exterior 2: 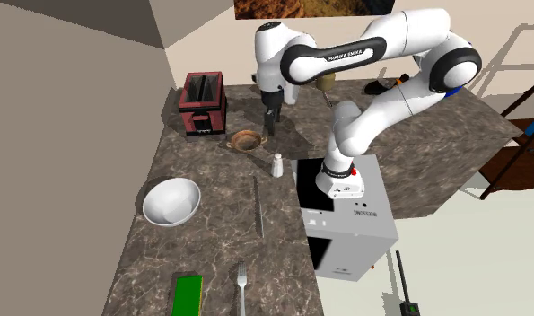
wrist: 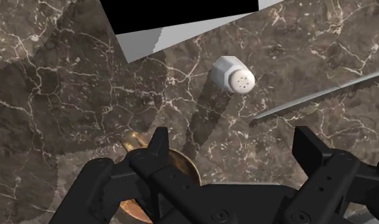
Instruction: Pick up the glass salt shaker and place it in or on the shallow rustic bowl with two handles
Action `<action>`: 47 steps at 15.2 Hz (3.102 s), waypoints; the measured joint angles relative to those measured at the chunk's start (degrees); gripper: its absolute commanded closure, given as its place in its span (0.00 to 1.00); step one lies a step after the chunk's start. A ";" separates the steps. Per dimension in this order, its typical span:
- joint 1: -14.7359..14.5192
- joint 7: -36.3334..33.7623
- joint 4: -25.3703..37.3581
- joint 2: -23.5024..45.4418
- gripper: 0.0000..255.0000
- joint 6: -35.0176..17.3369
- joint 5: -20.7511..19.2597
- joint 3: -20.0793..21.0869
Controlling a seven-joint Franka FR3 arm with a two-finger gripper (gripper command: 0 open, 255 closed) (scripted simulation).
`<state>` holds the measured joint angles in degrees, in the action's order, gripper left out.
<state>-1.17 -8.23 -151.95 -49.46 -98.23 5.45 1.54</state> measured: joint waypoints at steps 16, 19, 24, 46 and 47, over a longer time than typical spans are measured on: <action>-3.54 -3.45 -16.80 -0.05 0.00 -17.01 4.80 5.70; -3.58 -3.46 -16.94 0.01 0.00 -17.23 4.85 5.74; -3.59 -3.46 -16.85 -0.03 1.00 -17.28 4.86 5.75; -2.83 -4.15 -7.83 -3.72 1.00 -4.45 3.16 4.41; -2.85 -4.27 -7.21 -3.91 1.00 -3.64 3.13 4.40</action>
<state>-4.02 -12.50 -159.16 -53.36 -101.87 8.58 5.94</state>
